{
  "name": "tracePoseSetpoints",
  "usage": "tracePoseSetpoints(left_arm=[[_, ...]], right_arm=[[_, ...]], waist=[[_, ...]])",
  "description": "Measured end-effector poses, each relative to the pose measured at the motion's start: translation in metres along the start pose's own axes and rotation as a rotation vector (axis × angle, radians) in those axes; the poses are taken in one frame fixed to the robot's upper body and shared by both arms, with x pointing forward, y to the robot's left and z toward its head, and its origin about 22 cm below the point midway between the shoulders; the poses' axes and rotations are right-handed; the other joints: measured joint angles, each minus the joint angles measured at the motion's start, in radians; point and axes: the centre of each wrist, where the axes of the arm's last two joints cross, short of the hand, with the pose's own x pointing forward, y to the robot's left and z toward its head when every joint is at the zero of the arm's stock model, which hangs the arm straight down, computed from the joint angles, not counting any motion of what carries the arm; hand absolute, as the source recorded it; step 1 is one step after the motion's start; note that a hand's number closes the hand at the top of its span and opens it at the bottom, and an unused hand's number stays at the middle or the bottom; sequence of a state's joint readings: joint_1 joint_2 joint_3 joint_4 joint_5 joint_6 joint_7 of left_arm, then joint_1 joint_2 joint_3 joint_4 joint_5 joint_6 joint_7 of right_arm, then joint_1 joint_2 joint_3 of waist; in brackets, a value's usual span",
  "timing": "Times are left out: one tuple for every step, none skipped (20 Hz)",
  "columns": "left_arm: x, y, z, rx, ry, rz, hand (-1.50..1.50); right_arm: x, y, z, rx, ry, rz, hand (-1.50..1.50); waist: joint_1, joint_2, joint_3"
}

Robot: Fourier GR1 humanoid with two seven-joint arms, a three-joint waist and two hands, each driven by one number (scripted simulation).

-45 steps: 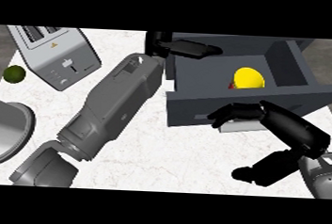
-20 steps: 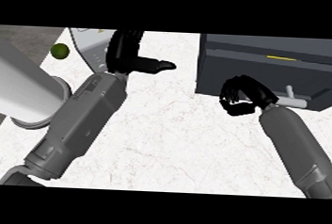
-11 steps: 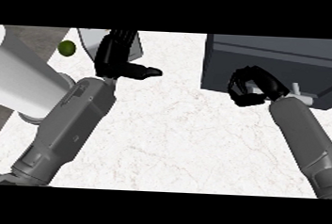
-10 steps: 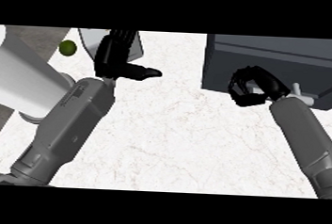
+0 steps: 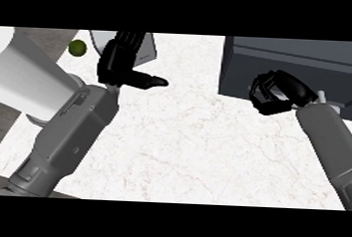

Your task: Pick up the cup, place it into the drawer and close the drawer

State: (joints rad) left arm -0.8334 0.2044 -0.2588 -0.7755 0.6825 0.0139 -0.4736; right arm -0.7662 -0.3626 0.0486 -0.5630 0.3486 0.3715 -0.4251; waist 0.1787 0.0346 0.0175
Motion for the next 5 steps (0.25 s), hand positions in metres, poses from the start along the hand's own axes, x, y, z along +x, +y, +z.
tracePoseSetpoints(left_arm=[[0.0,0.0008,0.0007,-0.001,0.001,0.003,-1.5],[-0.0004,0.0014,0.0016,-0.002,0.002,0.006,-1.5],[-0.0016,0.0023,0.0035,-0.004,0.004,0.009,-1.5],[-0.0018,0.003,0.0041,-0.005,0.006,0.013,-1.5],[-0.0011,0.0034,0.0039,-0.004,0.004,0.014,-1.5]], right_arm=[[-0.0003,-0.0011,0.0012,0.002,-0.002,-0.008,1.5],[-0.0002,-0.0023,0.0022,0.005,-0.006,-0.012,1.5],[-0.0008,-0.0036,0.0039,0.008,-0.009,-0.019,1.5],[-0.0005,-0.0046,0.0045,0.012,-0.011,-0.025,1.5],[-0.0002,-0.0056,0.0051,0.016,-0.013,-0.029,1.5]], waist=[[0.002,0.001,0.001],[0.004,0.003,0.001],[0.007,0.005,0.001],[0.008,0.006,0.002],[0.009,0.008,0.003]])
